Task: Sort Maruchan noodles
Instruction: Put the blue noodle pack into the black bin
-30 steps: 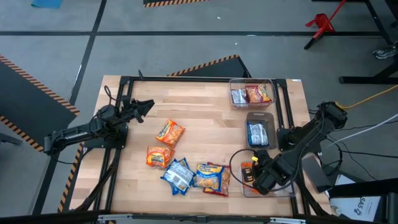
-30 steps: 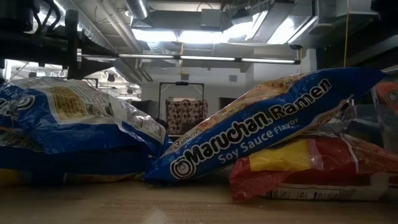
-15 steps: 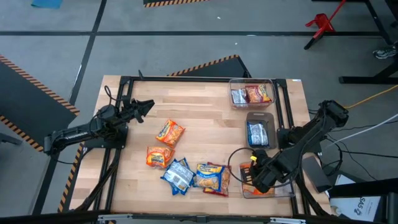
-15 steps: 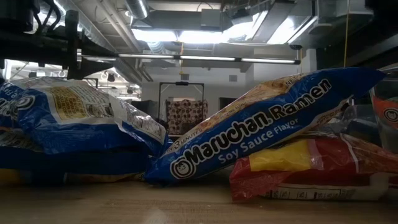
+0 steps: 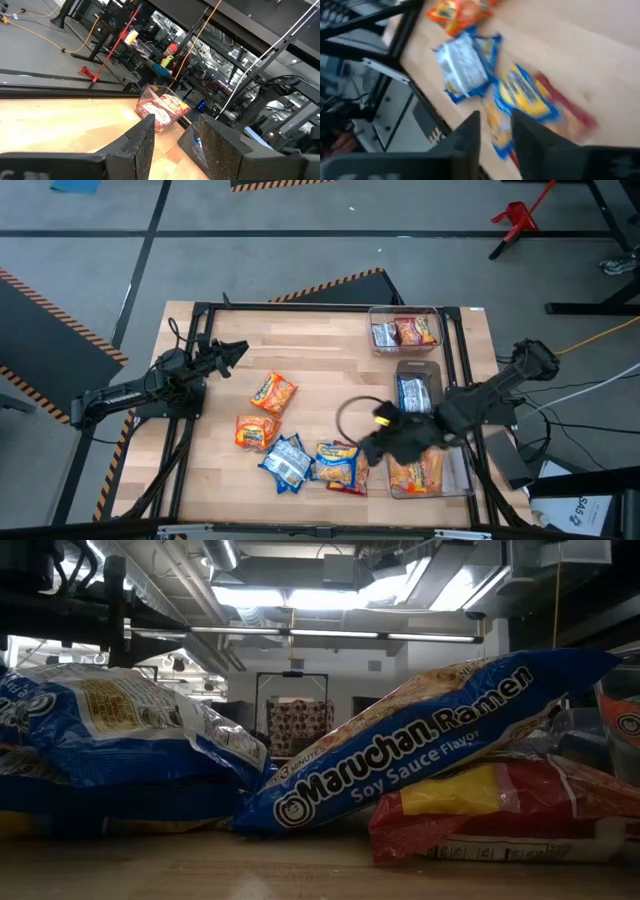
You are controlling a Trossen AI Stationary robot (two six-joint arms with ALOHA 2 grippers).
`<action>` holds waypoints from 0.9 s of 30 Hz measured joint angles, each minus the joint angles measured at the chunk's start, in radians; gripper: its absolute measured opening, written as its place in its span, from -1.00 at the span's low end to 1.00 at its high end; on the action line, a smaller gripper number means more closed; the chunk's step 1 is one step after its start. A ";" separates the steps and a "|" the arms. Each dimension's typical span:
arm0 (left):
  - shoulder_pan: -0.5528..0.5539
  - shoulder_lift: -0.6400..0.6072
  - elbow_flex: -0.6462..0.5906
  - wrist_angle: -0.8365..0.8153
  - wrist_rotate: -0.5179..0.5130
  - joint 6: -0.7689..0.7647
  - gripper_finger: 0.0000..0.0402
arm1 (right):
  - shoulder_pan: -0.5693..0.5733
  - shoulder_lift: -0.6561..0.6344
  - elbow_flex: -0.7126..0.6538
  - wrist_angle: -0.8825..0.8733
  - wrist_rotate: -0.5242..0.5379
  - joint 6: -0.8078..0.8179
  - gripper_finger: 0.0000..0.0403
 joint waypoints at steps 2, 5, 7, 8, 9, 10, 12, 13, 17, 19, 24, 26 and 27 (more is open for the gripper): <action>0.000 0.000 0.000 0.000 0.000 0.000 -0.27 | -0.063 0.026 0.000 0.067 -0.070 -0.115 -0.33; 0.000 0.000 0.000 0.000 0.000 -0.001 -0.27 | -0.154 0.067 -0.001 0.079 -0.202 -0.272 -0.03; 0.000 0.000 0.000 0.000 0.000 -0.001 -0.27 | -0.212 0.101 -0.001 0.079 -0.293 -0.357 0.15; 0.000 0.000 0.000 0.000 0.000 -0.002 -0.27 | -0.241 0.117 -0.001 0.075 -0.350 -0.403 0.23; 0.000 0.000 0.000 0.000 0.001 -0.002 -0.27 | -0.268 0.136 -0.001 0.076 -0.406 -0.440 0.30; 0.000 0.000 0.000 0.000 0.006 -0.002 -0.27 | -0.292 0.158 -0.001 0.080 -0.459 -0.467 0.36; 0.000 0.000 0.000 0.000 0.025 -0.002 -0.27 | -0.332 0.204 -0.002 0.076 -0.555 -0.514 0.46; 0.000 0.000 0.000 0.000 0.036 -0.002 -0.27 | -0.347 0.230 -0.002 0.076 -0.594 -0.535 0.49; 0.000 0.000 0.000 0.000 0.080 0.000 -0.27 | -0.382 0.322 -0.002 0.095 -0.711 -0.613 0.54; 0.000 0.000 0.000 0.000 0.094 0.002 -0.27 | -0.392 0.362 -0.002 0.091 -0.745 -0.641 0.55; 0.000 0.000 0.000 -0.001 0.098 0.006 -0.27 | -0.400 0.434 -0.002 0.121 -0.853 -0.682 0.55; 0.000 0.000 0.000 -0.002 0.098 0.006 -0.27 | -0.400 0.453 -0.002 0.136 -0.866 -0.695 0.55; 0.000 0.000 0.000 -0.002 0.097 0.006 -0.27 | -0.400 0.456 -0.002 0.133 -0.868 -0.701 0.55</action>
